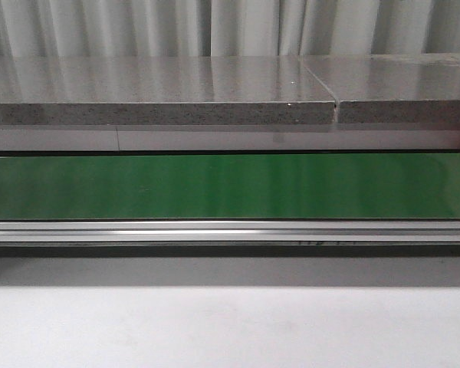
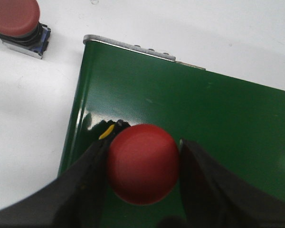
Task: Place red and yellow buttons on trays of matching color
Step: 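Set the red button on the belt and open the left gripper, then lower the left gripper onto a yellow button and grasp it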
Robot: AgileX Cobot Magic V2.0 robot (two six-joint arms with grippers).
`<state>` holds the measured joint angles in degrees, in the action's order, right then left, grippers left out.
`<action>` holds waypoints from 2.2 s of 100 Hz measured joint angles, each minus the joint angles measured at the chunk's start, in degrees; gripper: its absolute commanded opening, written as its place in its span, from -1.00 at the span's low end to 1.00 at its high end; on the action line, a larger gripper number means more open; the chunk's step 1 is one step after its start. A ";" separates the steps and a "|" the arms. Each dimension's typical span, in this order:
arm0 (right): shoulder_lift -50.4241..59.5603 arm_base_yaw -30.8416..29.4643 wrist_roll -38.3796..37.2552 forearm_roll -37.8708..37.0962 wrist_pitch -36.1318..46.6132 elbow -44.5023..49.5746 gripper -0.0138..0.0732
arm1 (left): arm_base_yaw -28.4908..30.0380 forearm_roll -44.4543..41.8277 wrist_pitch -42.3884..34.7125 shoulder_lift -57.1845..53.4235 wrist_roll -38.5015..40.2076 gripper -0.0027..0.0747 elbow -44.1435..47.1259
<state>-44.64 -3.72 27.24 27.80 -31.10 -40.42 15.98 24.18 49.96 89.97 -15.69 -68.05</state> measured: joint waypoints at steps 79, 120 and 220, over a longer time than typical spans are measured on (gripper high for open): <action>0.00 0.00 0.00 0.00 0.00 0.00 -0.84 | 0.46 0.33 0.28 -1.29 -0.91 0.55 -4.43; 0.00 0.00 0.04 0.00 0.00 0.00 -0.84 | 10.80 -2.90 -1.25 -1.29 0.20 0.55 -5.15; 0.00 0.00 0.14 0.00 0.00 0.00 -0.84 | 13.66 -7.83 -11.83 14.78 1.50 0.54 -6.88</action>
<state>-44.64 -3.72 27.38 27.80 -31.10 -40.42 29.64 16.35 38.13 104.75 -14.20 -74.92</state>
